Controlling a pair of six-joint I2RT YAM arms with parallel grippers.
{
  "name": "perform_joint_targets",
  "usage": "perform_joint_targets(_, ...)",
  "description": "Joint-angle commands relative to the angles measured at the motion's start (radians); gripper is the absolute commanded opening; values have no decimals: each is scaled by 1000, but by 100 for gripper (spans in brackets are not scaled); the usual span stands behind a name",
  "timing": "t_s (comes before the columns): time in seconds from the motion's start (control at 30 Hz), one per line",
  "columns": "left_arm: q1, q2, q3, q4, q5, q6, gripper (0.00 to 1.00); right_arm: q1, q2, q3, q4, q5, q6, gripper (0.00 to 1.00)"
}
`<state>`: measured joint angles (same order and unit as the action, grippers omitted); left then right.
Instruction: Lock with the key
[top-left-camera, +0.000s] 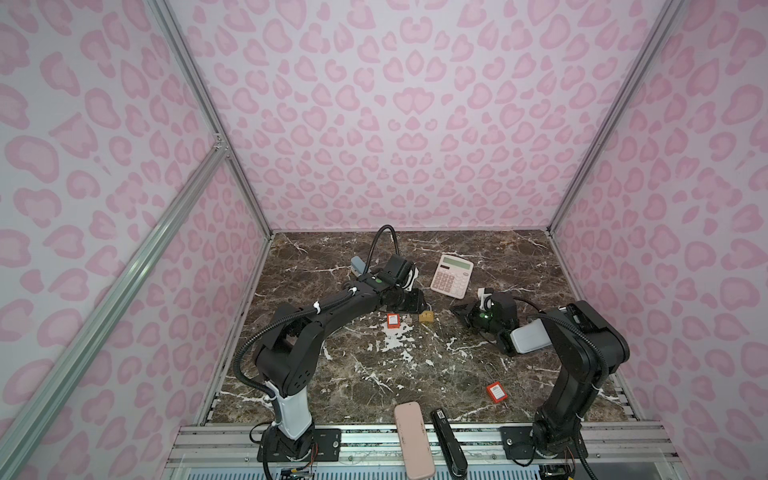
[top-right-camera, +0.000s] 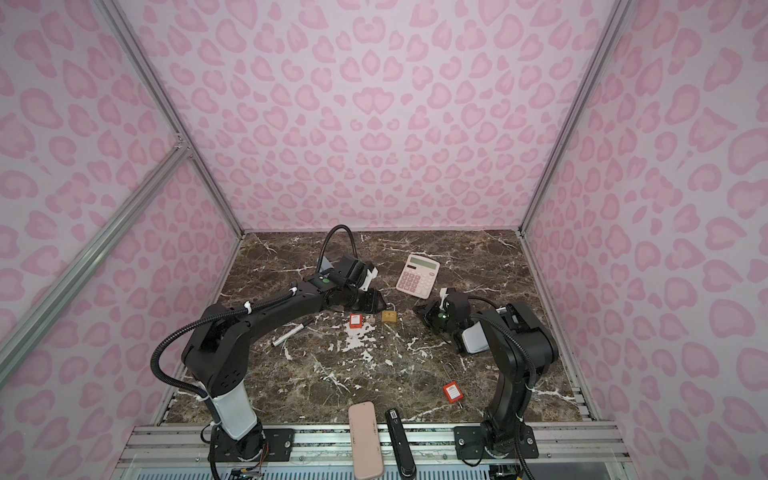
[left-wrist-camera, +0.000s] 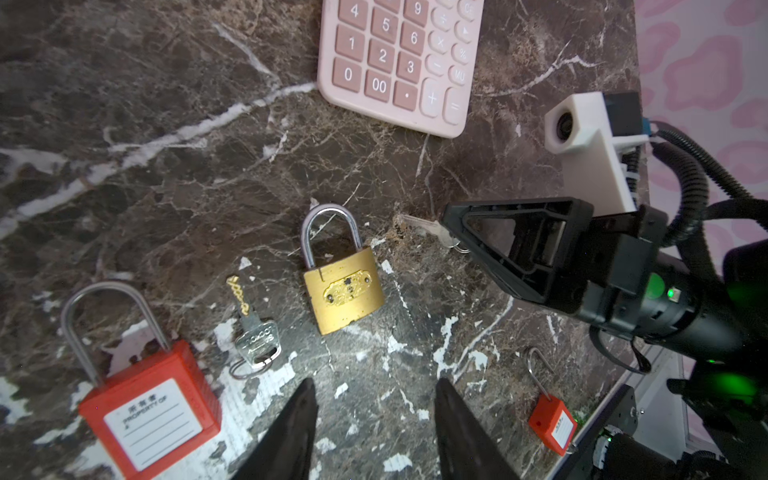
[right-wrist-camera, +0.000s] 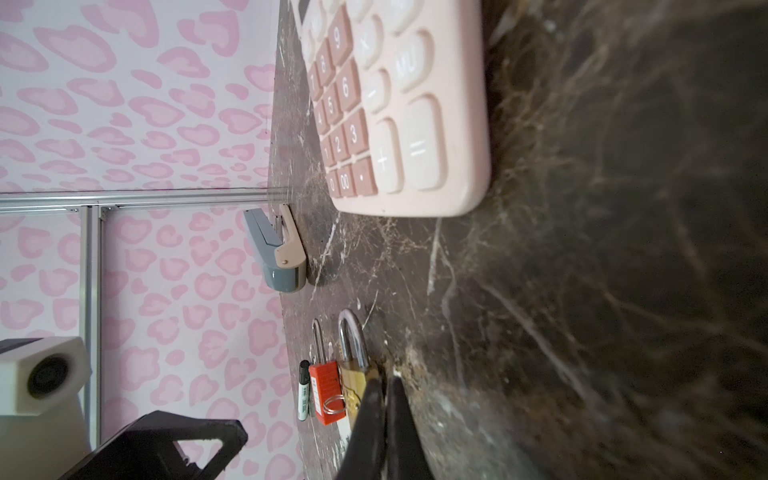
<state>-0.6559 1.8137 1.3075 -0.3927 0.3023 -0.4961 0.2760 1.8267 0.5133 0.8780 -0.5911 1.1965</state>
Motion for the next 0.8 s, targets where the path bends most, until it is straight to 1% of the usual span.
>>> perform_joint_targets(0.0, 5, -22, -8, 14, -11, 2, 48, 17, 22, 3, 22, 49, 2, 0)
perform_joint_targets(0.17, 6, -29, -14, 17, -14, 2, 49, 34, 55, -3, 45, 74, 27, 1)
perform_joint_targets(0.2, 6, -33, -16, 18, -14, 2, 48, 34, 53, -6, 45, 78, 27, 9)
perform_joint_targets(0.27, 6, -37, -20, 21, -15, 1, 49, 34, 42, -6, 19, 82, 20, 30)
perform_joint_targets(0.33, 6, -38, -23, 24, -15, 0, 49, 33, 14, -4, -48, 98, 3, 47)
perform_joint_targets(0.4, 6, -35, -20, 23, -14, 0, 48, 36, -32, 4, -168, 131, -31, 54)
perform_joint_targets(0.47, 6, -33, -17, 21, -14, 1, 49, 38, -80, 32, -338, 161, -98, 58)
perform_joint_targets(0.53, 7, -33, -13, 8, -29, 11, 49, 40, -120, 52, -446, 180, -170, 60)
perform_joint_targets(0.63, 13, -37, -19, 4, -36, 17, 49, 33, -143, 75, -524, 175, -245, 61)
perform_joint_targets(0.77, 19, -42, -24, 5, -28, 17, 49, 13, -109, 140, -593, 102, -335, 60)
